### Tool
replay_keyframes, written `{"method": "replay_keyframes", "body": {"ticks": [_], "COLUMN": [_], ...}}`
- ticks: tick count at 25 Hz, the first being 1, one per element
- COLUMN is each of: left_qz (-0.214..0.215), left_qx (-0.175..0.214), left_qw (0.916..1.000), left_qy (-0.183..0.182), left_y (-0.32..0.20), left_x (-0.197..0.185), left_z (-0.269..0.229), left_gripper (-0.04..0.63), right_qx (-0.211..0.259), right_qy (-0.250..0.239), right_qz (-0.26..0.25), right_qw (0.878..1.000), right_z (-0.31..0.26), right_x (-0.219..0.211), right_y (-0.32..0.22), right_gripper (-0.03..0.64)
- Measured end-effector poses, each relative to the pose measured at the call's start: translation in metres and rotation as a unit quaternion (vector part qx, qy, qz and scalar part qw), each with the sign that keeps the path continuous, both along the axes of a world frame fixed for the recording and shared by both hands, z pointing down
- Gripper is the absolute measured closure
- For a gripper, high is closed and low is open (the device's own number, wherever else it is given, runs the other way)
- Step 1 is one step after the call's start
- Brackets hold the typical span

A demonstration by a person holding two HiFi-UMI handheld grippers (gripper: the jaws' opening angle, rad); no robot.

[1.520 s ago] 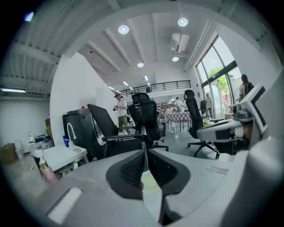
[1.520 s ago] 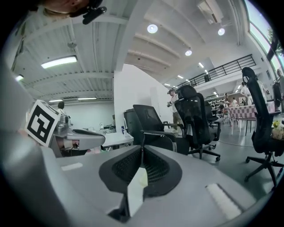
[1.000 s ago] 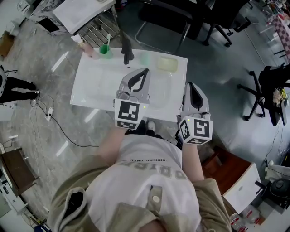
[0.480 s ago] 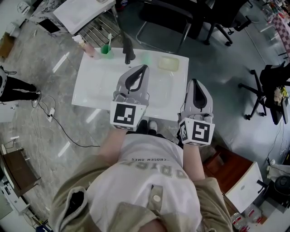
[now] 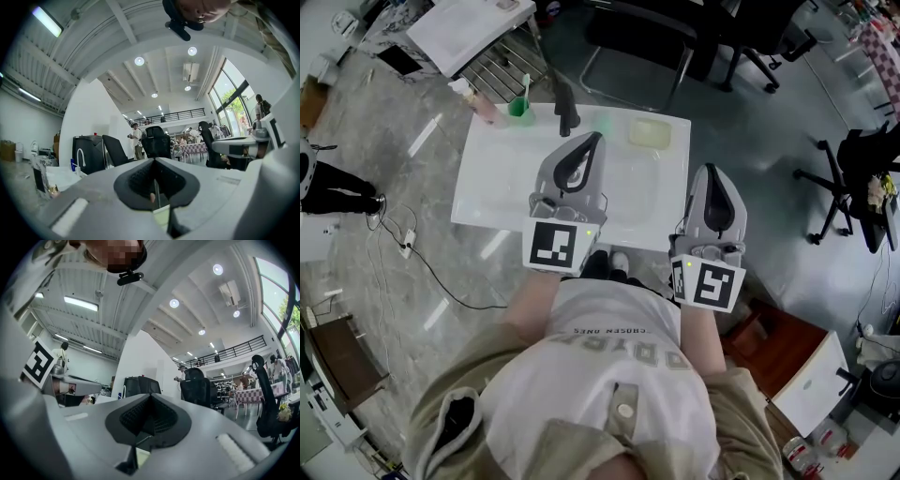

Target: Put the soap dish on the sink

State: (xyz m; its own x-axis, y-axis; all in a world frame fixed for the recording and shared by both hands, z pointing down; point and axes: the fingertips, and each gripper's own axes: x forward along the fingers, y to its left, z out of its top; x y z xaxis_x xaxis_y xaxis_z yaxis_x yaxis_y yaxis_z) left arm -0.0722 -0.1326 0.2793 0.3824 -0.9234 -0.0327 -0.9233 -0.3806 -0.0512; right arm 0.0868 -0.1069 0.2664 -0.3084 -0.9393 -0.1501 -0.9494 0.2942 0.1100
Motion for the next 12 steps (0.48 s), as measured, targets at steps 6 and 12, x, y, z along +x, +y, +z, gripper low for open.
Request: {"method": "replay_keyframes", "body": {"ticks": [6, 12], "left_qz": [-0.003, -0.002], "left_qx": [-0.001, -0.005], "left_qw": [1.0, 0.9999], "left_qy": [-0.009, -0.01], "left_y": [0.0003, -0.0022], "left_x": [-0.0001, 0.0019], "left_z": [-0.0005, 0.0011], "left_gripper": [0.588, 0.588], "right_qx": [0.003, 0.0], "right_qy": [0.003, 0.005], "right_qz": [0.0, 0.0], "right_qw": [1.0, 1.0], "right_z": [-0.0027, -0.0007], "right_x": [0.0002, 0.0015], "right_y": [0.0004, -0.0007], "right_gripper": [0.617, 0.618]}}
